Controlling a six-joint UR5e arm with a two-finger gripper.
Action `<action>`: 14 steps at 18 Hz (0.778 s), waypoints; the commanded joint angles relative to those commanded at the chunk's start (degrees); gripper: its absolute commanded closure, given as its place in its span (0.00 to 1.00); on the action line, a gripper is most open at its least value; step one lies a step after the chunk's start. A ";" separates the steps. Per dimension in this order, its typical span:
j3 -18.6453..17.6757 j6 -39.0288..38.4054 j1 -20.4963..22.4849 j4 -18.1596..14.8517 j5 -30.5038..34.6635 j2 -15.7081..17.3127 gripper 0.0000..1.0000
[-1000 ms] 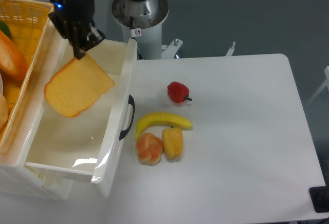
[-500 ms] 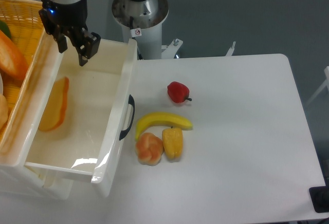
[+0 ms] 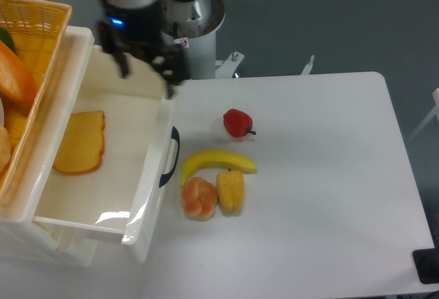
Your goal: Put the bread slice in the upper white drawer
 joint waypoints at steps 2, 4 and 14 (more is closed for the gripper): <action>0.00 3.36 4.83 0.26 -0.61 -2.28 0.00; -0.17 7.91 6.87 2.71 -0.26 -6.31 0.00; -0.09 30.79 16.28 14.76 2.20 -21.97 0.00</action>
